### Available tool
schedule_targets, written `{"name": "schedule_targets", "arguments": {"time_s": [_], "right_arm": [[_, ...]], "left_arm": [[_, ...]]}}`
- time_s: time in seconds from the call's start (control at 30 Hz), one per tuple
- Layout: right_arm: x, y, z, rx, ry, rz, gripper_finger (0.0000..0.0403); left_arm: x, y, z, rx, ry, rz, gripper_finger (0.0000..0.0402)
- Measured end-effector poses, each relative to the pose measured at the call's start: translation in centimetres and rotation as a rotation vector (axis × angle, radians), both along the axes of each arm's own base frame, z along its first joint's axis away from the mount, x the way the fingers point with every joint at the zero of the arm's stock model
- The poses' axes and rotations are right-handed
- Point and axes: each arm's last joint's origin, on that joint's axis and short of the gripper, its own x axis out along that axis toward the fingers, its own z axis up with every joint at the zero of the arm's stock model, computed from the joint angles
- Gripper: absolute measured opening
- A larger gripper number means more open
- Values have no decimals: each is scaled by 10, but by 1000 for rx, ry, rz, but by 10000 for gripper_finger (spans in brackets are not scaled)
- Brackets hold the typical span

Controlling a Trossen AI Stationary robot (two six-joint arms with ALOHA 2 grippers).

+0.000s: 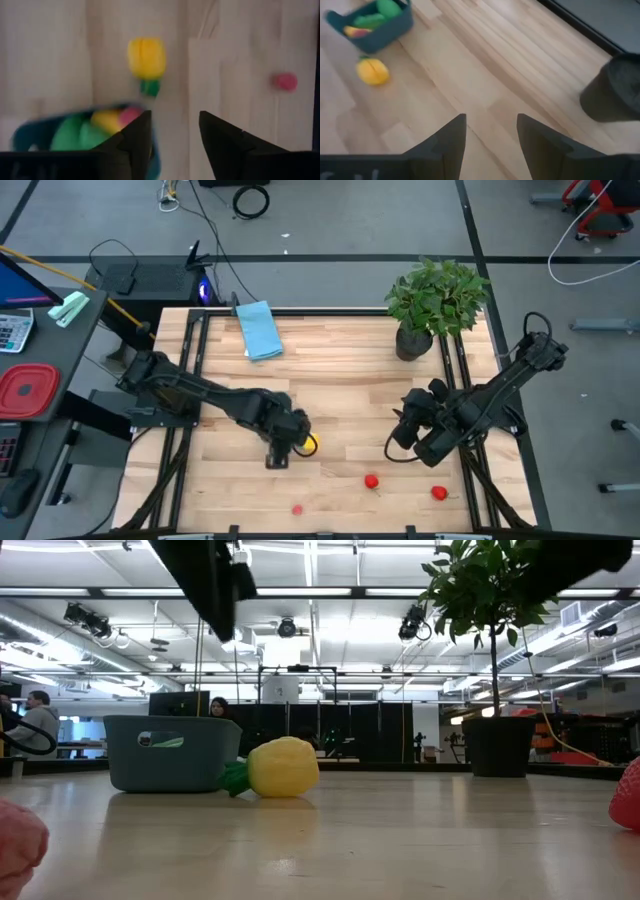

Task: Pick and placing Produce into tupperware
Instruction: Put the pineapple into the blue bin

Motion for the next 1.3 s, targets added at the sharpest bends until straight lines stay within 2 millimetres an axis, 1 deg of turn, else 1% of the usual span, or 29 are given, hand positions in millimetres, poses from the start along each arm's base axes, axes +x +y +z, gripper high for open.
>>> {"name": "schedule_targets", "arguments": {"time_s": [0.1,0.23,0.33,0.57,0.83,0.9,1.13,1.23,1.3], "right_arm": [[-2,-2,-12,-7,14,-19,185],[-2,-2,-19,0,9,-31,185],[-2,-1,-22,0,0,-29,185],[-1,-2,-21,-14,-9,-30,185],[-1,-2,-21,-17,-9,-29,185],[-1,-2,-21,-17,-11,-28,185],[1,0,-21,-20,-21,-8,185],[1,0,-21,-22,-20,-7,185],[1,0,-21,-22,-19,-6,185]], "left_arm": [[8,-1,-11,-28,-97,-15,197],[8,7,-22,-35,-83,19,221],[10,15,-29,-54,-88,78,229],[18,28,-48,-178,-170,122,231],[18,37,-64,-163,-127,150,231],[24,37,-68,-169,-149,152,231],[33,36,-95,-158,-99,156,231],[33,35,-101,-175,-74,139,231],[37,34,-102,-198,-91,126,231]]}}
